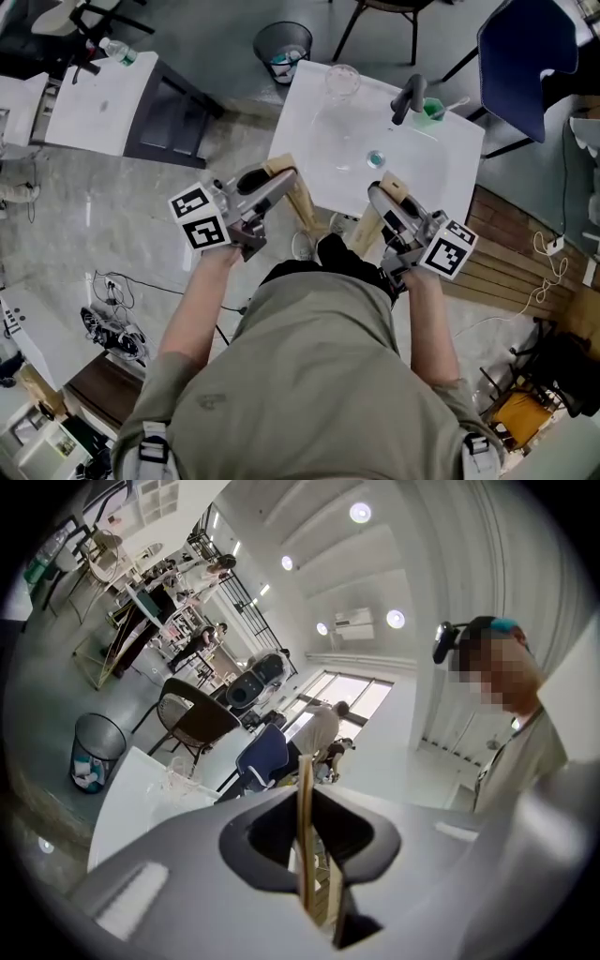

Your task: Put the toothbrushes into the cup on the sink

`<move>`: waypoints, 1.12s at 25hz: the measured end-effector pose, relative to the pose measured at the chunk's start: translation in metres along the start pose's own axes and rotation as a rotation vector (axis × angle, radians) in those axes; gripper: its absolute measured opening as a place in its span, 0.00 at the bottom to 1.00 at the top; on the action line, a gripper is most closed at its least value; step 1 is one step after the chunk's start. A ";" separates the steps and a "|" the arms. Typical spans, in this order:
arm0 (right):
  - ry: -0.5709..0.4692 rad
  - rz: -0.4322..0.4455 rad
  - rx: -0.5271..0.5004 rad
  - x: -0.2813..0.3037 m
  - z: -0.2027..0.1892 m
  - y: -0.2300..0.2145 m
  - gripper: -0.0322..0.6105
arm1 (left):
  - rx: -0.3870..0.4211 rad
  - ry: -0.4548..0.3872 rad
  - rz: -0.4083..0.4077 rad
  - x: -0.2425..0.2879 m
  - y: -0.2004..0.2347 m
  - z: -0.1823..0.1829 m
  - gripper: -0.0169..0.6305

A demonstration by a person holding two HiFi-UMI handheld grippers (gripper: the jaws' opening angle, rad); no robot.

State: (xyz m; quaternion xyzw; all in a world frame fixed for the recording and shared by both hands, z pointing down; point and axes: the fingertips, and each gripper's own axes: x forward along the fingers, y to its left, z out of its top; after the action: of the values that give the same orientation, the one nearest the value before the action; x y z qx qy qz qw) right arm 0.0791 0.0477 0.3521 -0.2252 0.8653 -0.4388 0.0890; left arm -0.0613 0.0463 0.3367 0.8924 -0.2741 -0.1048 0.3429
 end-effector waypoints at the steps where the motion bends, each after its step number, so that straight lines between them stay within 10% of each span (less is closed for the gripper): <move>1: 0.000 0.001 0.004 0.000 0.004 -0.005 0.13 | -0.001 0.003 0.002 0.006 0.003 0.001 0.09; 28: 0.011 -0.015 0.055 -0.011 0.053 -0.077 0.13 | -0.021 0.057 0.041 0.088 0.034 0.002 0.09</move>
State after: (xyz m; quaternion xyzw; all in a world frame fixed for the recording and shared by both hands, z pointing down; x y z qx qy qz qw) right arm 0.1319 -0.0251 0.3816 -0.2268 0.8517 -0.4644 0.0871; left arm -0.0033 -0.0249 0.3576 0.8856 -0.2814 -0.0750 0.3618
